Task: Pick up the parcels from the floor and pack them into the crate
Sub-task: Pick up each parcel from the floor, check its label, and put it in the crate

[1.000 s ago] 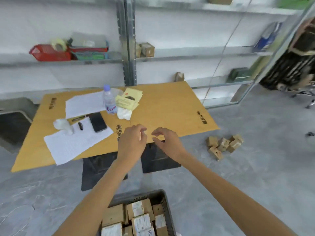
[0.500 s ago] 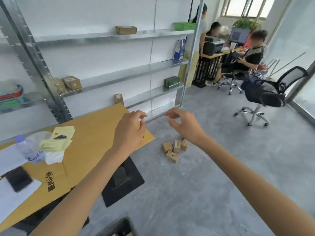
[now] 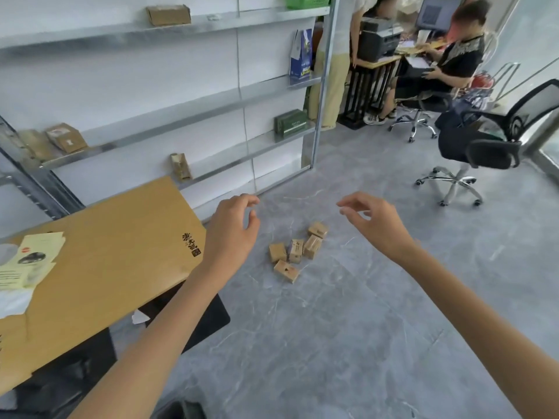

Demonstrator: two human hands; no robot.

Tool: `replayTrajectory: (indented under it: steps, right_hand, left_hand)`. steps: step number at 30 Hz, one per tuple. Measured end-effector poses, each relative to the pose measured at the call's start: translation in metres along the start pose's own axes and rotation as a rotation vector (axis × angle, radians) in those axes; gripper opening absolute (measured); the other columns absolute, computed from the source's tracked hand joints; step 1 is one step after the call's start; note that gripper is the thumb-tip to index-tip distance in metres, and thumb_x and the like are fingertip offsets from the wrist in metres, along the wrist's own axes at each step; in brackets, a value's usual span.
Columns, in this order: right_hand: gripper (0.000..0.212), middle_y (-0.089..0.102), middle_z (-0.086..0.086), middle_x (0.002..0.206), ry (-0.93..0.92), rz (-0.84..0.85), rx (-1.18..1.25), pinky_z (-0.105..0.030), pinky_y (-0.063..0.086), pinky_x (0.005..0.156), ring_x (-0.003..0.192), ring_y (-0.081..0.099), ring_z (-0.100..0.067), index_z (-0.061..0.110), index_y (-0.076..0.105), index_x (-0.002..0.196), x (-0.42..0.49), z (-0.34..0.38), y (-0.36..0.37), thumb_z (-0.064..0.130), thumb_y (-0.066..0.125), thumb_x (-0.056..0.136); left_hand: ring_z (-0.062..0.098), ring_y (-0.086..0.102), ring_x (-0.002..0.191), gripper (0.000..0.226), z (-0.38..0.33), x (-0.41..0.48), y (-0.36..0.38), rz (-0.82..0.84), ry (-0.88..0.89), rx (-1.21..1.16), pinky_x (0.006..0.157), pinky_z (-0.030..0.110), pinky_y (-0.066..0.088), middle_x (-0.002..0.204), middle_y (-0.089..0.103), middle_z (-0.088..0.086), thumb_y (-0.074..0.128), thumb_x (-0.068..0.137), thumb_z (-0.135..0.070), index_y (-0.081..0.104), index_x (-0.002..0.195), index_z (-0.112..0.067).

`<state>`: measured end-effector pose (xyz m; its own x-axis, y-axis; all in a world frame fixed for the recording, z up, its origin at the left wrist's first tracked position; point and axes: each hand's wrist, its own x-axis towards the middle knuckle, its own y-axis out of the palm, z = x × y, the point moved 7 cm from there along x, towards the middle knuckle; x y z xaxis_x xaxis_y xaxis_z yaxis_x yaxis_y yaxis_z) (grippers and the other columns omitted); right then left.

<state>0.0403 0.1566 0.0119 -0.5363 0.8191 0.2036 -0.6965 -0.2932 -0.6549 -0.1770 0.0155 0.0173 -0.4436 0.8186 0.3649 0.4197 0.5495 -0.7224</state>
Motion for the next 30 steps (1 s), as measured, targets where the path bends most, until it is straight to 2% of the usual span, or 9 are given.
replayTrajectory:
  steps: [5, 11, 15, 18, 21, 25, 30]
  right_hand:
    - [0.016, 0.069, 0.001, 0.095, 0.039, 0.018, 0.048, -0.004, 0.04, 0.075, 0.096, 0.061, -0.007, 0.017, 0.064, 0.107, 0.031, -0.04, 0.009, 0.015, 0.056, 0.094]
    - [0.017, 0.068, 0.004, 0.1, 0.066, 0.044, 0.079, 0.002, 0.039, 0.073, 0.096, 0.06, -0.005, 0.019, 0.064, 0.107, 0.086, -0.059, 0.041, 0.014, 0.056, 0.093]
    - [0.015, 0.069, 0.006, 0.099, 0.121, 0.085, 0.106, 0.0, 0.04, 0.073, 0.095, 0.061, -0.001, 0.024, 0.064, 0.105, 0.126, -0.078, 0.067, 0.018, 0.054, 0.095]
    - [0.014, 0.069, 0.006, 0.096, 0.177, 0.117, 0.098, -0.006, 0.042, 0.075, 0.095, 0.061, -0.001, 0.025, 0.063, 0.102, 0.155, -0.094, 0.085, 0.017, 0.055, 0.095]
    - [0.013, 0.069, 0.008, 0.096, 0.24, 0.16, 0.087, -0.017, 0.042, 0.084, 0.096, 0.062, -0.004, 0.023, 0.064, 0.102, 0.181, -0.11, 0.105, 0.017, 0.055, 0.095]
    - [0.013, 0.069, 0.008, 0.096, 0.315, 0.193, 0.109, -0.025, 0.045, 0.09, 0.095, 0.063, -0.007, 0.022, 0.064, 0.1, 0.216, -0.13, 0.129, 0.014, 0.055, 0.094]
    - [0.024, 0.068, 0.015, 0.093, 0.381, 0.246, 0.138, -0.025, 0.047, 0.086, 0.094, 0.064, -0.002, 0.033, 0.062, 0.091, 0.261, -0.165, 0.155, 0.011, 0.053, 0.094]
  left_hand:
    - [0.007, 0.047, 0.114, 0.026, 0.018, 0.022, 0.034, 0.012, -0.039, 0.009, 0.093, 0.019, 0.035, 0.118, 0.059, -0.009, 0.046, 0.095, -0.019, 0.057, 0.119, -0.021]
    - [0.007, 0.045, 0.115, 0.027, 0.047, 0.078, 0.056, -0.012, -0.067, -0.01, 0.093, 0.02, 0.036, 0.118, 0.057, -0.01, 0.046, 0.095, -0.019, 0.056, 0.12, -0.021]
    - [0.009, 0.048, 0.116, 0.026, 0.084, 0.122, 0.079, -0.026, -0.109, -0.028, 0.092, 0.023, 0.039, 0.119, 0.058, -0.009, 0.046, 0.095, -0.02, 0.056, 0.119, -0.022]
    - [0.011, 0.048, 0.116, 0.025, 0.113, 0.153, 0.099, 0.003, -0.161, -0.051, 0.09, 0.021, 0.036, 0.119, 0.059, -0.007, 0.046, 0.095, -0.018, 0.056, 0.118, -0.02]
    - [0.013, 0.05, 0.115, 0.026, 0.139, 0.186, 0.117, 0.032, -0.187, -0.052, 0.089, 0.019, 0.035, 0.118, 0.06, -0.004, 0.048, 0.094, -0.015, 0.057, 0.118, -0.017]
    - [0.015, 0.051, 0.114, 0.025, 0.17, 0.225, 0.141, 0.078, -0.229, -0.054, 0.091, 0.022, 0.037, 0.118, 0.061, -0.002, 0.048, 0.095, -0.015, 0.058, 0.118, -0.016]
    - [0.015, 0.052, 0.114, 0.025, 0.202, 0.271, 0.188, 0.173, -0.274, -0.05, 0.091, 0.021, 0.037, 0.118, 0.061, -0.003, 0.048, 0.095, -0.016, 0.058, 0.117, -0.017]
